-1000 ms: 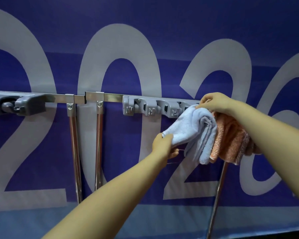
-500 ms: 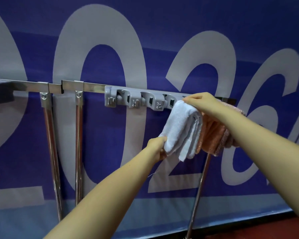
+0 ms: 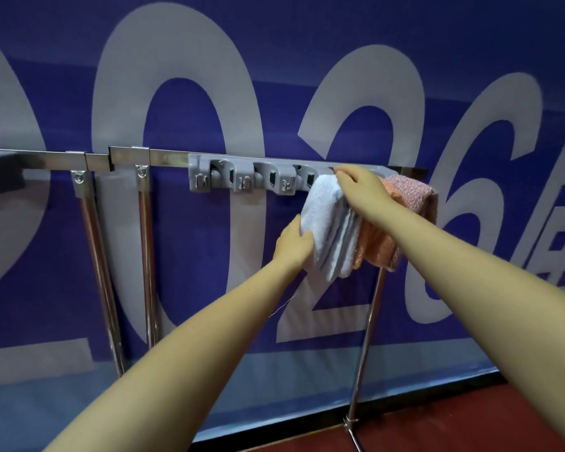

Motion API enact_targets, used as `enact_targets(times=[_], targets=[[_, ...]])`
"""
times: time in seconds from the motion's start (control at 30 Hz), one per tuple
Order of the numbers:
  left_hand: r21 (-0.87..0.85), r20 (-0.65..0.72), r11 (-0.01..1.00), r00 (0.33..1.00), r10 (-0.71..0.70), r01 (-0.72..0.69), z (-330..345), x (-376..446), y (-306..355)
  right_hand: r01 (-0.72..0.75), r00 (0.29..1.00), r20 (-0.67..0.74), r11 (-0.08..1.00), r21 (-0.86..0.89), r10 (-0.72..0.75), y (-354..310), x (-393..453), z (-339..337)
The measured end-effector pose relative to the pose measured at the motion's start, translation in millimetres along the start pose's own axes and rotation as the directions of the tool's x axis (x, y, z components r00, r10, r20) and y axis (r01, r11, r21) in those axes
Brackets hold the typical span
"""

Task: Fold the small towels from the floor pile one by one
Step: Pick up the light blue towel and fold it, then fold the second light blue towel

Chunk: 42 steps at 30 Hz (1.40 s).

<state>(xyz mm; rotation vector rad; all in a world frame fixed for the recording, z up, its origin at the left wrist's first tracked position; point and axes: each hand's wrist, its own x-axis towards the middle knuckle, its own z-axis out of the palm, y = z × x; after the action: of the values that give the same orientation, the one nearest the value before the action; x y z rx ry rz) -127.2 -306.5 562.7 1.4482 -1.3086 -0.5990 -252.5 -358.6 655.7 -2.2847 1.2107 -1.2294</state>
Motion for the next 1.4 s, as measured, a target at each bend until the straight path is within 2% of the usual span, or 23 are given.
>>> enact_targets(times=[0.07, 0.13, 0.3, 0.4, 0.5, 0.6, 0.7, 0.83, 1.0, 1.1, 1.2, 1.3, 1.4], targets=[[0.083, -0.006, 0.996, 1.0, -0.011, 0.012, -1.5, -10.8, 4.4, -0.005, 0.999, -0.036, 1.0, 0.011, 0.005, 0.0, -7.5, -1.1], [0.091, -0.019, 0.996, 1.0, -0.019, 0.021, -4.7, -26.8, 15.4, -0.021, 0.995, -0.1, 0.999, 0.03, 0.024, -1.7, -18.1, -3.4], [-0.055, -0.115, 0.998, 0.993, -0.008, 0.001, -9.9, -60.5, 24.7, 0.045, 0.934, -0.355, 0.972, 0.231, 0.041, -7.6, -68.9, -6.8], [-0.147, -0.113, 0.989, 0.993, -0.014, -0.003, -2.9, -81.7, 25.5, 0.01, 0.913, -0.393, 0.957, 0.289, 0.109, 5.8, -108.8, -3.6], [-0.257, -0.008, 0.963, 0.997, -0.081, 0.076, 19.9, -104.7, 13.7, -0.123, 0.914, -0.324, 0.927, 0.355, 0.245, 29.4, -150.9, 2.4], [-0.28, 0.102, 0.94, 0.98, -0.171, 0.193, 59.1, -131.6, -20.7, -0.269, 0.907, -0.232, 0.908, 0.32, 0.35, 67.8, -193.4, 12.7], [-0.239, 0.17, 0.921, 0.947, -0.272, 0.307, 102.2, -149.5, -66.6, -0.42, 0.873, -0.134, 0.864, 0.279, 0.468, 113.8, -234.1, 27.1], [-0.143, 0.259, 0.892, 0.886, -0.384, 0.428, 156.6, -169.2, -126.1, -0.593, 0.789, -0.019, 0.77, 0.233, 0.614, 188.1, -291.9, 54.3], [0.104, 0.416, 0.926, 0.83, -0.371, 0.362, 209.4, -192.2, -205.4, -0.751, 0.655, 0.092, 0.633, 0.189, 0.75, 266.1, -375.3, 94.2], [0.26, 0.564, 0.935, 0.748, -0.35, 0.241, 222.0, -193.2, -258.1, -0.843, 0.535, 0.159, 0.514, 0.157, 0.83, 313.3, -426.6, 132.4], [0.386, 0.619, 0.9, 0.667, -0.415, 0.202, 227.6, -191.1, -315.4, -0.905, 0.424, 0.215, 0.419, 0.069, 0.88, 357.4, -470.3, 175.9], [0.474, 0.63, 0.854, 0.594, -0.5, 0.216, 237.2, -195.8, -373.9, -0.916, 0.371, 0.289, 0.398, -0.041, 0.883, 393.0, -504.7, 222.5], [0.534, 0.613, 0.812, 0.552, -0.565, 0.237, 250.7, -208.5, -435.3, -0.868, 0.362, 0.405, 0.462, -0.182, 0.839, 424.5, -530.1, 268.2]])
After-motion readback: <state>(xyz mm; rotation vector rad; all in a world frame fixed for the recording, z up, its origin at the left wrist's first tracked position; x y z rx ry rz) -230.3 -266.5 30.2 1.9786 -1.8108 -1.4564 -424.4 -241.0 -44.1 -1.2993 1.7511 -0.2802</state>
